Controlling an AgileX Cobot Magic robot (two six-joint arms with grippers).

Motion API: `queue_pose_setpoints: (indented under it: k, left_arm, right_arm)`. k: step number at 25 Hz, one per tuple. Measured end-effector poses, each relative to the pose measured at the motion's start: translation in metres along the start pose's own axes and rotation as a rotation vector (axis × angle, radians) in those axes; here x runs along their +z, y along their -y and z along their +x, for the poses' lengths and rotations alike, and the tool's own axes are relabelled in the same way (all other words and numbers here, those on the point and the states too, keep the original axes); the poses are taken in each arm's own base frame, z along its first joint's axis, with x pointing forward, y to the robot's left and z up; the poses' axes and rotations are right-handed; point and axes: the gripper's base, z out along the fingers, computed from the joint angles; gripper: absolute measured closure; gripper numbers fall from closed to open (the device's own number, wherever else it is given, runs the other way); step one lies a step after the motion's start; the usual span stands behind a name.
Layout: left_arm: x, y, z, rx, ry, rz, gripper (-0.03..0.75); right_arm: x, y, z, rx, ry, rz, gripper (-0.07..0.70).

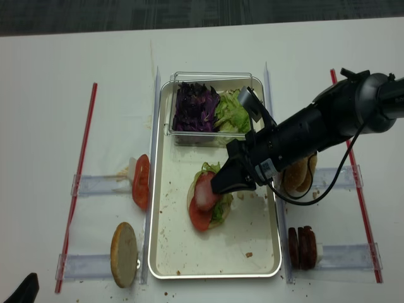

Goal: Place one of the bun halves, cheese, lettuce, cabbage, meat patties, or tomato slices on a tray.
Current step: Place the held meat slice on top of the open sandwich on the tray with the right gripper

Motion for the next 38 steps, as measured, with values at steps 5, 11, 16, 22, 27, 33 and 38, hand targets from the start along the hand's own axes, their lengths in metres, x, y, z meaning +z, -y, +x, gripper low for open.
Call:
queue_pose_setpoints:
  k: [5,11,16,22,27,33,38]
  left_arm:
    - [0.0,0.0,0.0,0.0,0.0,0.0,0.225]
    - [0.0,0.0,0.0,0.0,0.0,0.0,0.225]
    - [0.0,0.0,0.0,0.0,0.0,0.0,0.225]
    - [0.0,0.0,0.0,0.0,0.0,0.0,0.225]
    - [0.0,0.0,0.0,0.0,0.0,0.0,0.225]
    - [0.0,0.0,0.0,0.0,0.0,0.0,0.225]
    - [0.0,0.0,0.0,0.0,0.0,0.0,0.225]
  right_arm:
    - [0.0,0.0,0.0,0.0,0.0,0.0,0.516]
    - [0.0,0.0,0.0,0.007,0.0,0.0,0.512]
    - [0.0,0.0001,0.0001,0.021,-0.001,0.001,0.405]
    - [0.0,0.0001,0.0001,0.023,-0.001,0.001,0.177]
    - [0.0,0.0002,0.0004,0.021,-0.004,0.002,0.046]
    - [0.0,0.0003,0.0005,0.02,-0.006,0.003,-0.025]
    - [0.0,0.0003,0.0005,0.041,-0.006,0.003,-0.027]
